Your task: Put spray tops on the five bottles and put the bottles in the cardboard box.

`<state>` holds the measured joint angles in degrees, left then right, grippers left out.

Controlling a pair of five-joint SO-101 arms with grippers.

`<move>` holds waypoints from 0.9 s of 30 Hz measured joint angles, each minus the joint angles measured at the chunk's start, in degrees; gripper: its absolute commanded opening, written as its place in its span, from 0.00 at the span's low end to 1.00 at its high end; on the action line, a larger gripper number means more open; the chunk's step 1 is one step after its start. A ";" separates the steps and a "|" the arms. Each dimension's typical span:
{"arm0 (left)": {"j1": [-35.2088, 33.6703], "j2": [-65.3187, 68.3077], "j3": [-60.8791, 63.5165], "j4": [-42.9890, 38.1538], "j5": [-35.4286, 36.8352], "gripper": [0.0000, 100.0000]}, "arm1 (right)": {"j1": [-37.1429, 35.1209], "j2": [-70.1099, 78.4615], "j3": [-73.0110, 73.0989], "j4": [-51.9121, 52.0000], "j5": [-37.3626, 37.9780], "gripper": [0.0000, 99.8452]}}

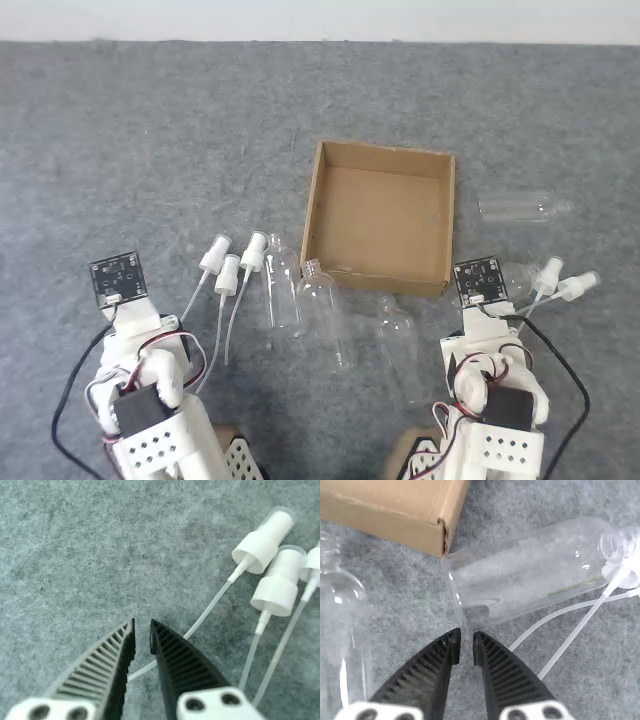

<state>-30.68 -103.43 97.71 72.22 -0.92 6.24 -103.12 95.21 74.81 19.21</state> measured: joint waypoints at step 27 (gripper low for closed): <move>0.35 0.00 0.00 0.00 0.00 0.04 | 0.44 0.00 0.00 -3.78 0.00 0.01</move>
<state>-30.33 -103.43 97.71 72.22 -0.92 6.68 -103.12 95.21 71.03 19.21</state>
